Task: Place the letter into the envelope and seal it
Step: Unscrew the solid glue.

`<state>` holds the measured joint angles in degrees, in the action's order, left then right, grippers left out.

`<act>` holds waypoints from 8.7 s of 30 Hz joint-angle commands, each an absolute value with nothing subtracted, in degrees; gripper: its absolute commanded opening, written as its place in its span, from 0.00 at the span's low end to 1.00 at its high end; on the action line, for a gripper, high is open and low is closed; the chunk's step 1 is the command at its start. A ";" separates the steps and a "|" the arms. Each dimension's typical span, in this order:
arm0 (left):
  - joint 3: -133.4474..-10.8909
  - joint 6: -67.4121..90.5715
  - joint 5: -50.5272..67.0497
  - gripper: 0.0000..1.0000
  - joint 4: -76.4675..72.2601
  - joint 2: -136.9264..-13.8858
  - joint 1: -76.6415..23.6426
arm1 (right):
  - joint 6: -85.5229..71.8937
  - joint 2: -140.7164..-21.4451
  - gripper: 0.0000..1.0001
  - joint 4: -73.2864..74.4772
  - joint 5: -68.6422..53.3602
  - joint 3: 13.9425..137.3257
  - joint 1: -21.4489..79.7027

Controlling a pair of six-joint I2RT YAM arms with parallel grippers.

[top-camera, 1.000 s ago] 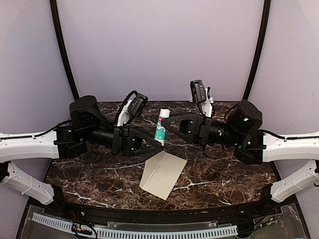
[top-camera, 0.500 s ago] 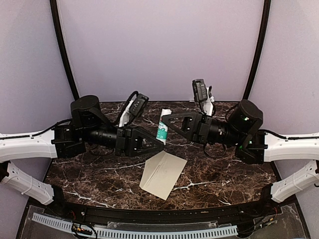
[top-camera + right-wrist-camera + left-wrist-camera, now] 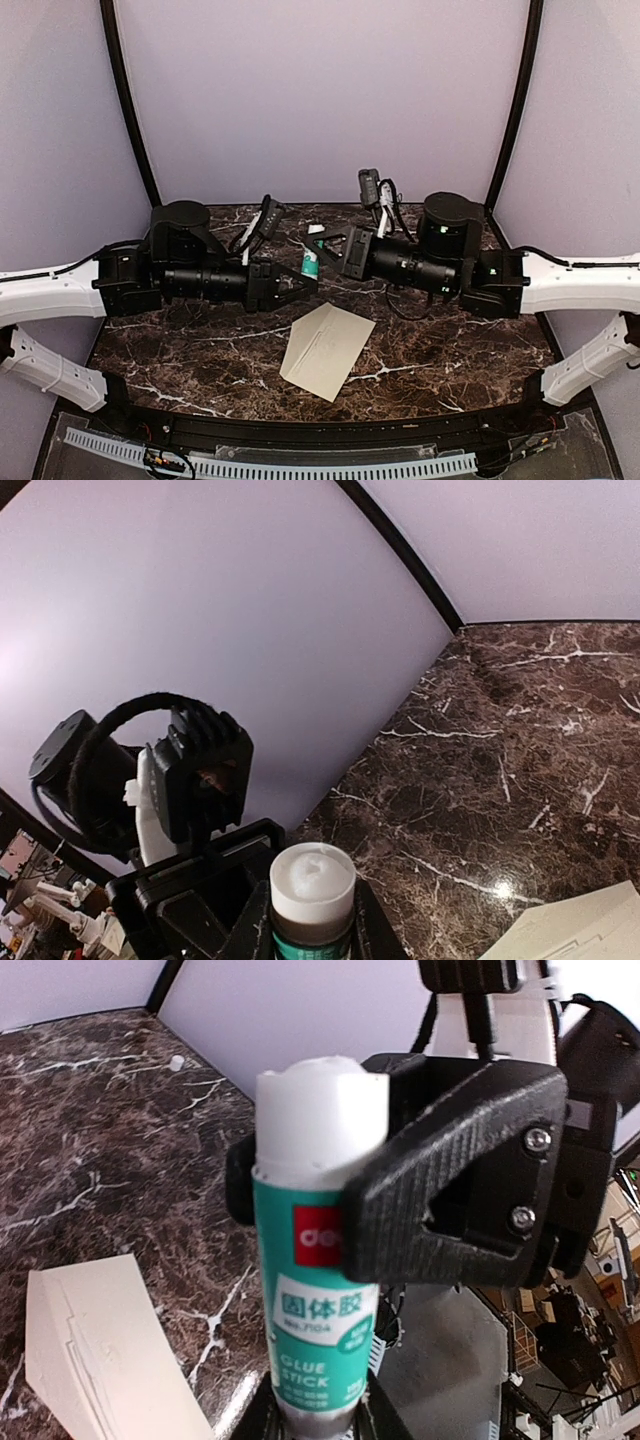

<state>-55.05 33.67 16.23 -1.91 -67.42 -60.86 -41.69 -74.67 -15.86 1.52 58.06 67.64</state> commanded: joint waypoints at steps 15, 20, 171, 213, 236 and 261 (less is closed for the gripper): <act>-59.56 33.01 -0.44 0.00 9.93 -72.09 -60.16 | -49.74 -91.49 0.07 9.96 16.40 73.43 72.64; -57.60 33.09 4.10 0.00 5.44 -70.96 -59.95 | -48.43 -86.58 0.27 5.53 15.89 69.82 72.66; -48.69 32.47 28.10 0.00 -13.15 -62.41 -56.30 | -42.99 -75.68 0.00 -37.51 -19.97 51.21 66.21; -47.66 34.66 27.63 0.00 -13.46 -62.85 -55.46 | -41.97 -66.00 0.68 -21.61 6.51 50.51 69.35; -49.46 39.99 49.38 0.00 -27.68 -65.74 -55.77 | -41.96 -74.18 0.58 -45.93 -28.64 51.85 64.94; -51.69 29.75 23.20 0.00 -9.37 -61.28 -55.90 | -39.47 -75.70 0.00 -30.86 -15.94 54.93 66.44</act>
<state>-48.93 34.28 36.36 -15.92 -63.51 -56.49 -41.67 -76.82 -39.27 -21.17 51.83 64.90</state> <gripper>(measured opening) 0.192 0.182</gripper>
